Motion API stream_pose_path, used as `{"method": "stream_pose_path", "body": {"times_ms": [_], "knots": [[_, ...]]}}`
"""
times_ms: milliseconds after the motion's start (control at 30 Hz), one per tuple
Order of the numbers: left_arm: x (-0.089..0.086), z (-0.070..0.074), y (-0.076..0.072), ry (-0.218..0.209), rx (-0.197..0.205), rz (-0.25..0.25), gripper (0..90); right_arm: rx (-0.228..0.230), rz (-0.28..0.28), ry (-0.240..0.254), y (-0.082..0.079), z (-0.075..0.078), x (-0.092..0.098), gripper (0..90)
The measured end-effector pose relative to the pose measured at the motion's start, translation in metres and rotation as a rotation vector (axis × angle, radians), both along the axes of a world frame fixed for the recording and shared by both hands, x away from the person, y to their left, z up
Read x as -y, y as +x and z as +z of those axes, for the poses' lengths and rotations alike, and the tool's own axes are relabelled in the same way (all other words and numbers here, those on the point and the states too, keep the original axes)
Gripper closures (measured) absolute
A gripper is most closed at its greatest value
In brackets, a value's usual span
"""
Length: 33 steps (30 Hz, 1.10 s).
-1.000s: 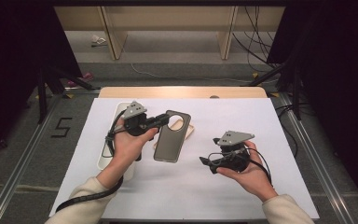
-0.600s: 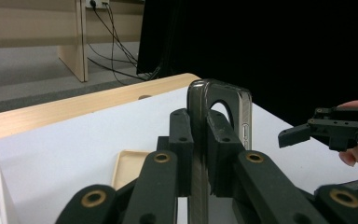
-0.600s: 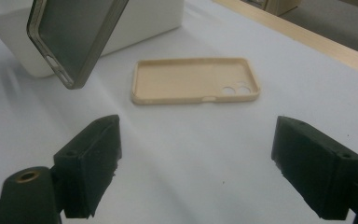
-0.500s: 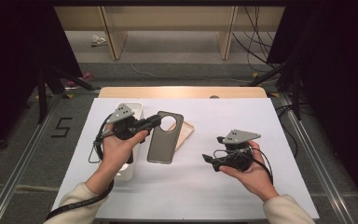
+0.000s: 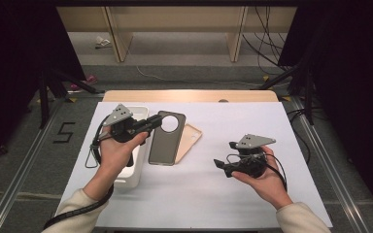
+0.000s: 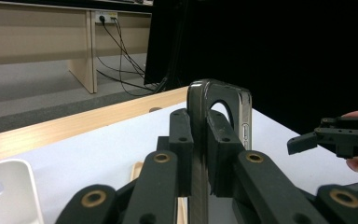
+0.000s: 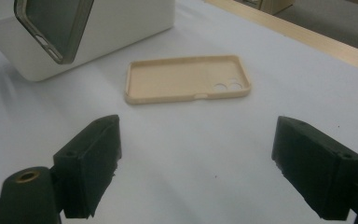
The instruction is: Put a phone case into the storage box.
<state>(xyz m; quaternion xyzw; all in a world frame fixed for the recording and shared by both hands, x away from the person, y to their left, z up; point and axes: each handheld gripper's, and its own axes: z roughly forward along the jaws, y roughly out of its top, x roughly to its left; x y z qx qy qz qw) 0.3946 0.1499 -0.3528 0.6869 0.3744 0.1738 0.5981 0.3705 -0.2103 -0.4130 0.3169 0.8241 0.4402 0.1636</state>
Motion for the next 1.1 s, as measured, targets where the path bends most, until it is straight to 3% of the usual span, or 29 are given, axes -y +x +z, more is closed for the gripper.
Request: {"method": "stream_pose_path", "body": {"times_ms": [1100], "knots": [[-0.026,0.022,0.002,-0.019,0.063,0.052,81.8,0.004,-0.054,0.005,-0.007,0.0,0.023,16.7]]}}
